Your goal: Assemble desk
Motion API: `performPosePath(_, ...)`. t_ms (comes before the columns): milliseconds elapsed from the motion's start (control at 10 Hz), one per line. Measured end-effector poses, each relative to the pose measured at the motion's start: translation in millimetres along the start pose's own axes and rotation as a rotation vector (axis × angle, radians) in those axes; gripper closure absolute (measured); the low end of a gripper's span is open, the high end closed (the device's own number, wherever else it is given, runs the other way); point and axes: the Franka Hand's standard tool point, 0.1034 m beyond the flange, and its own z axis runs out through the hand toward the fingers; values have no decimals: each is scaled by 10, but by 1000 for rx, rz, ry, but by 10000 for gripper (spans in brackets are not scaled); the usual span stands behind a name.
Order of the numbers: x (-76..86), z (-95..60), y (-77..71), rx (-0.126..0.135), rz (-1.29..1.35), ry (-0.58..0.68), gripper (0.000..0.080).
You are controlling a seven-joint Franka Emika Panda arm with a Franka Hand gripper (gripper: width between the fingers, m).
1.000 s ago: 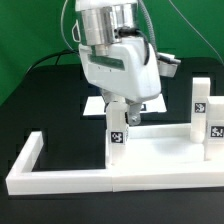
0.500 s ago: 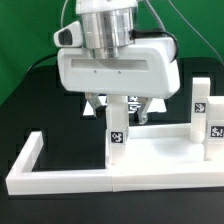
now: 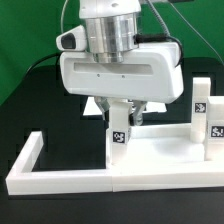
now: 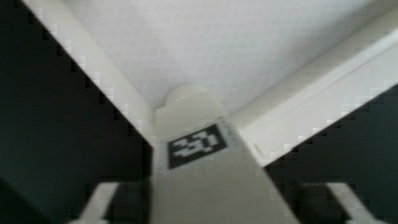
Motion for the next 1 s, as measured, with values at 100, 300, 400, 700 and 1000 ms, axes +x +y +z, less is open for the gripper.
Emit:
performPosePath(100,4,0,8,-1,89,0,511)
performPosePath(300,-1,2,-4,-11,381,3,511)
performPosePath(400,14,5,-2,-16,540,0,511)
performPosePath(700,45,-1,-5,-7,1064,-43,511)
performPosePath(1000,12,4,-2,-31,1168,-24,505)
